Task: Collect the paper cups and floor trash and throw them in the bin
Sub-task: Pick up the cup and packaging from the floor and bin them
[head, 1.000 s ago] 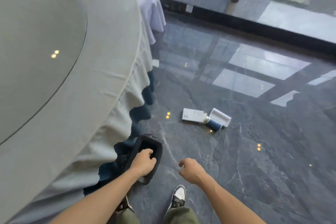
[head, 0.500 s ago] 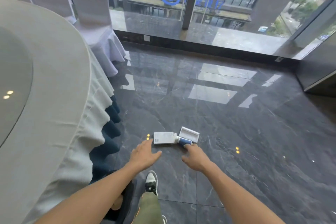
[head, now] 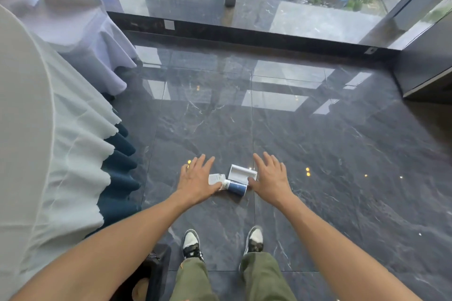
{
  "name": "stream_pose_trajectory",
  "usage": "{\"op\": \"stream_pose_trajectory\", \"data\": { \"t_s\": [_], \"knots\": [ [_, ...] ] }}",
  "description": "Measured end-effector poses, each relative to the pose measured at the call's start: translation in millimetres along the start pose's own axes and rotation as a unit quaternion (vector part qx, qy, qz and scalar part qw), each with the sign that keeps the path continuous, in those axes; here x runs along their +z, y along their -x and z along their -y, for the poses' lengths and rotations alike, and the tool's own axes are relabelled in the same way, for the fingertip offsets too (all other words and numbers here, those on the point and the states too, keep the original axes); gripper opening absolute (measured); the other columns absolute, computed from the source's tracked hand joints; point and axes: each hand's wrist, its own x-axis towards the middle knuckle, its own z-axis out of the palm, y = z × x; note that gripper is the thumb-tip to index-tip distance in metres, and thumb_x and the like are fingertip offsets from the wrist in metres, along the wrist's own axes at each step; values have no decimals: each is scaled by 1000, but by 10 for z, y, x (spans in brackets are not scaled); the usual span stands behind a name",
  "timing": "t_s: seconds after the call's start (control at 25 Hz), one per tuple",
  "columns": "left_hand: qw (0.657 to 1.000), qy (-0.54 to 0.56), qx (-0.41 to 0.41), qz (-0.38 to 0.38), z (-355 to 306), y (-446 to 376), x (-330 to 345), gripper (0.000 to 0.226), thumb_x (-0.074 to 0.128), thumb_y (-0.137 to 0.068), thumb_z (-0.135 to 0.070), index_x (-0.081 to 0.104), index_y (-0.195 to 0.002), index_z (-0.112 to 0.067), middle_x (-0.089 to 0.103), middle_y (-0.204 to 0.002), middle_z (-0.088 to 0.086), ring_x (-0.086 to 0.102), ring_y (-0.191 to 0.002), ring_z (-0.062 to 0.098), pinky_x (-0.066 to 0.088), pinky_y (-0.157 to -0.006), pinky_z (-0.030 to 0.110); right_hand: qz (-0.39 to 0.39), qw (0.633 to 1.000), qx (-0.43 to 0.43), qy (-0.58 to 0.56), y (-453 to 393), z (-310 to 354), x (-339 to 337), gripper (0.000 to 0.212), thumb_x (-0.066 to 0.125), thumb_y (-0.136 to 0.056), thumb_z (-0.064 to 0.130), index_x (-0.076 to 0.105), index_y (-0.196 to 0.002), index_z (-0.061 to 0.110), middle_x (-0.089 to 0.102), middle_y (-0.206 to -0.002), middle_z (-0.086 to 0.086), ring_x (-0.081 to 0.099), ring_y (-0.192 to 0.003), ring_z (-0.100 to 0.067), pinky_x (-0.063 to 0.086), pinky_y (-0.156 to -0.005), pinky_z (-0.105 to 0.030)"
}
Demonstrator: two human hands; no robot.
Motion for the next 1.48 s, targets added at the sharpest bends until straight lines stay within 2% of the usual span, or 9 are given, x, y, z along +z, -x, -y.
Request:
{"op": "stream_pose_trajectory", "data": {
  "t_s": [0.28,0.52,0.6,0.72,0.84,0.96,1.2,1.36,1.48],
  "knots": [
    [996,-17,-18,-83,-129,-1167,722,103,70,-83,-58,17,-164,-21,4,-172,14,15,-157,34,20,-124,46,-11,1000,-7,-9,-1179,-633,611,93,61,-92,54,12,-164,22,6,-172,-15,5,-158,-37,8,-125,-58],
    [999,1,-33,-36,330,-2076,2134,108,72,-81,-56,11,-164,-24,4,-173,9,9,-159,29,17,-125,44,42,998,16,-46,-2097,-1030,2067,102,69,-89,50,7,-164,21,3,-172,-15,3,-159,-36,12,-126,-55],
    [999,6,-43,-9,581,-2381,2761,111,75,-78,-55,12,-164,-27,6,-173,6,10,-158,28,17,-125,45,66,996,25,-59,-2418,-1150,2734,103,72,-87,49,9,-163,19,9,-171,-18,11,-157,-36,19,-125,-53],
    [999,8,-41,31,919,-2823,3588,109,76,-76,-56,15,-163,-31,11,-172,2,10,-158,26,16,-125,45,147,983,25,-104,-2813,-1298,3672,90,76,-83,47,29,-153,15,39,-155,-18,43,-139,-36,42,-111,-46],
    [998,7,-38,45,1232,-3329,4383,109,77,-75,-58,17,-163,-31,15,-171,4,11,-158,25,17,-125,46,226,973,-33,-40,-3195,-1410,4587,87,78,-80,45,34,-148,14,50,-142,-14,53,-126,-35,48,-102,-45],
    [997,-25,-23,67,1440,-3724,5009,117,79,-71,-61,14,-163,-28,14,-171,9,9,-158,29,17,-125,50,181,979,-76,56,-3463,-1493,5274,83,76,-79,48,36,-144,15,53,-137,-12,52,-124,-36,45,-101,-47],
    [980,-132,18,151,1731,-4178,5621,131,83,-60,-65,10,-161,-26,25,-162,10,19,-152,34,24,-118,57,138,986,-59,78,-3827,-1643,5933,57,71,-84,39,48,-129,11,54,-129,-11,54,-119,-33,47,-95,-44],
    [969,-202,44,138,1813,-4290,5765,134,84,-63,-58,1,-163,-21,33,-153,11,30,-145,35,30,-115,60,96,994,-44,-7,-3937,-1695,5860,53,69,-76,48,54,-112,12,52,-114,-6,52,-109,-28,48,-84,-39],
    [972,-205,16,117,1798,-4337,5673,133,79,-61,-62,4,-162,-17,36,-149,16,41,-135,38,35,-111,57,38,988,30,-150,-3999,-1808,5699,48,69,-71,54,58,-97,14,53,-97,0,58,-91,-22,48,-70,-35]
  ]
}}
